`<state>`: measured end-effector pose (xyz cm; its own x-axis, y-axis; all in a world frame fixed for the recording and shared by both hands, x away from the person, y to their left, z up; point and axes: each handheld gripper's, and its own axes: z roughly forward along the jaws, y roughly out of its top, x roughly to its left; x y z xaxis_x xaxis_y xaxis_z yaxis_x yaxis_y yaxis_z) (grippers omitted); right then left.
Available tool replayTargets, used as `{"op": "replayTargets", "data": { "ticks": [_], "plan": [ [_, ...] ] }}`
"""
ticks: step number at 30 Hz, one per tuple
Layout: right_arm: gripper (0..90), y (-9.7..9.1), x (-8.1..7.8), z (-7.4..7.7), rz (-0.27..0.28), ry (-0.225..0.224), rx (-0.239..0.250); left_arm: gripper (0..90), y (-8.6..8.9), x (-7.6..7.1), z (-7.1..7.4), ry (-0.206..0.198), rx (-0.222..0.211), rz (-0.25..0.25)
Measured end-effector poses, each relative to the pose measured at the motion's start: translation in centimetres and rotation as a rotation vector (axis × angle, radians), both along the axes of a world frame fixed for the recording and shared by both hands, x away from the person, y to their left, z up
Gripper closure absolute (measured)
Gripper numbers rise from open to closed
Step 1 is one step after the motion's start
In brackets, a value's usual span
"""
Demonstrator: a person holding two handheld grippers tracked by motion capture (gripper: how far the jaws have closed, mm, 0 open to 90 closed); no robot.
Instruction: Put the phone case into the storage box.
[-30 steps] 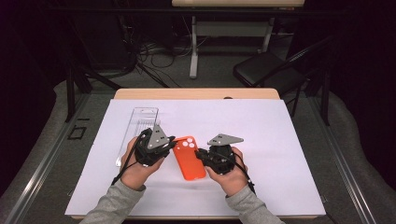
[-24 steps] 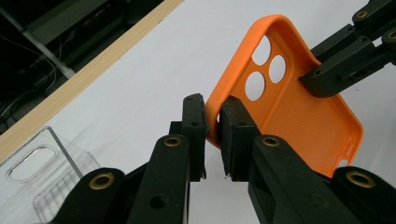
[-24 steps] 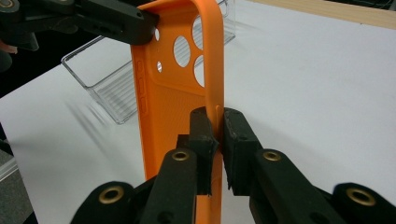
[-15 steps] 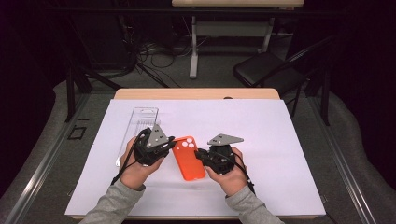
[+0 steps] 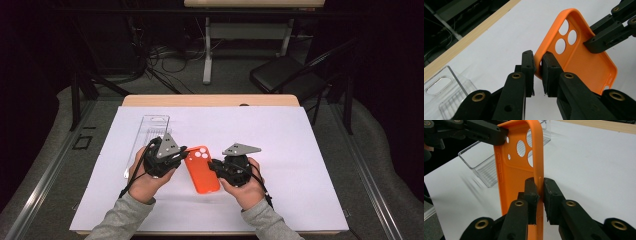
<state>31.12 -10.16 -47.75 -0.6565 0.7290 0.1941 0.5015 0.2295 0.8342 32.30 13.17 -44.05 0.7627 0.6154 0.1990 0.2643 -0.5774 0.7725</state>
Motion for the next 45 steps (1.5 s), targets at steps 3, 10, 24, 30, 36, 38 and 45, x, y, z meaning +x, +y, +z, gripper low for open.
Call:
{"op": "replayTargets", "data": {
  "ticks": [3, 10, 24, 30, 36, 38, 45],
  "plan": [
    [78.6, -0.1, 0.0, 0.0, -0.002, -0.004, 0.006, 81.4, 0.0, 0.0, 0.0, -0.002, 0.0, -0.001],
    [73.0, -0.2, 0.1, 0.2, 0.0, -0.007, 0.026, 81.4, 0.3, 0.2, -0.1, -0.003, -0.009, 0.003],
    [59.5, -1.2, 0.4, 0.7, -0.027, -0.058, 0.054, 81.3, 1.1, 0.7, -0.1, -0.024, -0.039, 0.003],
    [54.1, -1.8, 0.6, 0.9, -0.045, -0.085, 0.054, 81.3, 1.6, 1.0, -0.2, -0.026, -0.055, 0.005],
    [52.7, -2.4, 0.9, 0.9, -0.052, -0.098, 0.044, 81.2, 2.0, 1.2, -0.2, -0.033, -0.07, 0.009],
    [52.7, -2.4, 1.0, 0.9, -0.051, -0.101, 0.041, 81.2, 2.1, 1.2, -0.2, -0.035, -0.069, 0.008],
    [51.2, -2.7, 1.3, 0.8, -0.065, -0.109, 0.012, 81.1, 2.5, 1.2, -0.1, -0.035, -0.086, 0.011]
  ]
}}
